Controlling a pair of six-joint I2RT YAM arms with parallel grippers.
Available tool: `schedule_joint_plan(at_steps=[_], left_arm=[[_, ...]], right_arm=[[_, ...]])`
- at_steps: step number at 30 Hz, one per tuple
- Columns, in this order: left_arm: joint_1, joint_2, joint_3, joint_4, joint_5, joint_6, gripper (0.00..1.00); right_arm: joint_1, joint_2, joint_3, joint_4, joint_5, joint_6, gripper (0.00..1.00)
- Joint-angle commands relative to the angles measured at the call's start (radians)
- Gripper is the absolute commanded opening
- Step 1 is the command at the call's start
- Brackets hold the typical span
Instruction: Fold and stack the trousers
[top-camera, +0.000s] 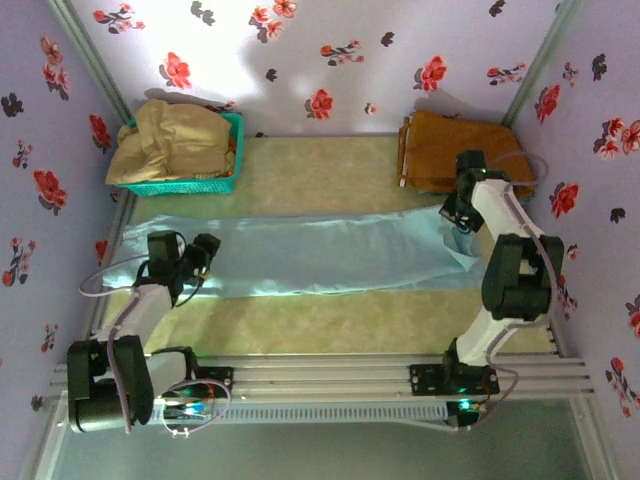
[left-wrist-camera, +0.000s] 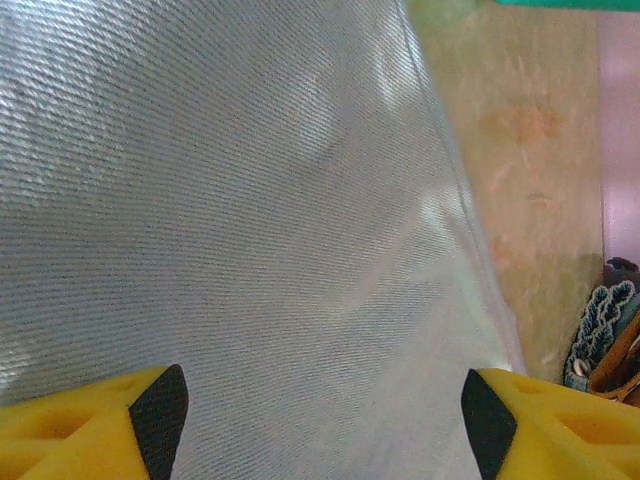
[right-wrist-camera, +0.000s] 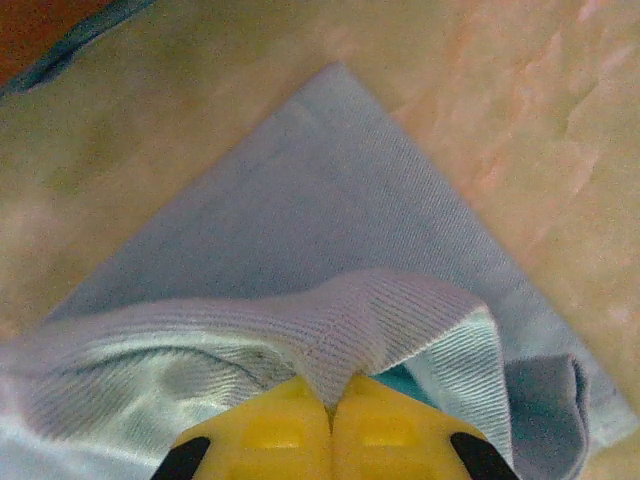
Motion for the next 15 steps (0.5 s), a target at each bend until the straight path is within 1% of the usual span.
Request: schedule_joint_plan(at_steps=[1, 3, 4, 5, 6, 8, 10, 13, 15], left_arm=[[-0.009, 0.01, 0.008, 0.012, 0.026, 0.012, 0.77], [-0.008, 0.01, 0.016, 0.005, 0.031, 0.026, 0.78], [-0.009, 0.009, 0.023, -0.007, 0.035, 0.032, 0.78], [-0.009, 0.009, 0.032, -0.019, 0.041, 0.044, 0.79], [-0.01, 0.006, 0.039, -0.026, 0.048, 0.052, 0.8], [-0.008, 0.0, 0.051, -0.046, 0.05, 0.063, 0.8], [-0.01, -0.01, 0.058, -0.053, 0.058, 0.072, 0.81], [-0.01, -0.027, 0.069, -0.077, 0.061, 0.09, 0.81], [-0.009, -0.038, 0.066, -0.087, 0.062, 0.101, 0.82]], right_arm=[[-0.071, 0.05, 0.073, 0.017, 0.012, 0.024, 0.17], [-0.113, 0.074, 0.123, -0.001, 0.016, 0.033, 0.32], [-0.127, 0.08, 0.147, -0.021, 0.028, 0.043, 0.42], [-0.138, 0.078, 0.165, -0.04, 0.052, 0.046, 0.49], [-0.142, 0.064, 0.168, -0.044, 0.09, 0.042, 0.53], [-0.147, 0.026, 0.17, -0.067, 0.143, 0.043, 0.56], [-0.141, -0.03, 0.131, -0.071, 0.122, 0.041, 0.56], [-0.13, -0.157, -0.057, -0.022, 0.045, 0.078, 0.58], [-0.137, -0.245, -0.225, 0.015, -0.005, 0.125, 0.6]])
